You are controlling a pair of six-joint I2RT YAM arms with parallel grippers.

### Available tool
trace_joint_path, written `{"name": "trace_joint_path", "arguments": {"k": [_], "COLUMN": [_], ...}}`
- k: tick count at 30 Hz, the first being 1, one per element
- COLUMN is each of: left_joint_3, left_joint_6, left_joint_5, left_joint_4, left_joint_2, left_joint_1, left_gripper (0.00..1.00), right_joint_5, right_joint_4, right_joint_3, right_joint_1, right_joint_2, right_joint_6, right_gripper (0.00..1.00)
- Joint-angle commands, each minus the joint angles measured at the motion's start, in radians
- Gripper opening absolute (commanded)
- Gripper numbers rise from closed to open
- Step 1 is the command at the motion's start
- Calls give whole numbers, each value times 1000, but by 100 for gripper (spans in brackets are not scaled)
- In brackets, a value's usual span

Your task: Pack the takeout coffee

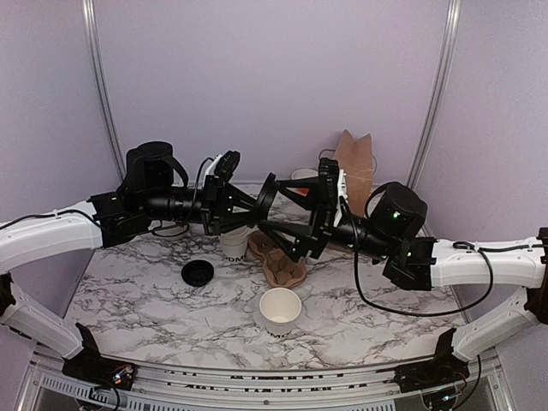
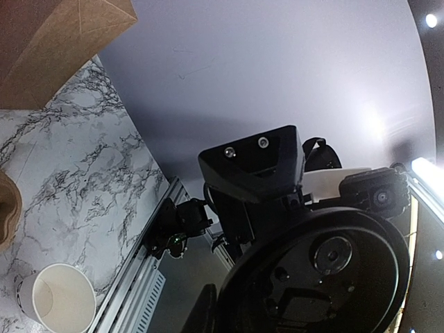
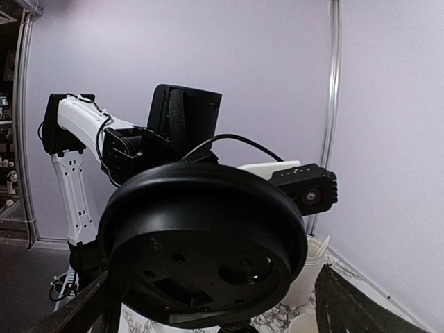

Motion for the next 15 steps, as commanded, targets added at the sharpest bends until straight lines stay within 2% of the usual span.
{"name": "trace_joint_path", "arguments": {"k": [1, 15], "left_joint_3": [26, 9], "left_joint_6": [1, -16], "left_joint_5": [8, -25], "left_joint_4": [48, 54], "left_joint_2": [5, 15], "left_joint_1": [-10, -20], "left_gripper": [14, 13], "right_joint_5": [-14, 29], "right_joint_4": [43, 48], "right_joint_3": [48, 35], "right_joint_1": [6, 6], "right_joint_2": [14, 19], "right_joint_6": [19, 46], "right_gripper": [93, 91]}}
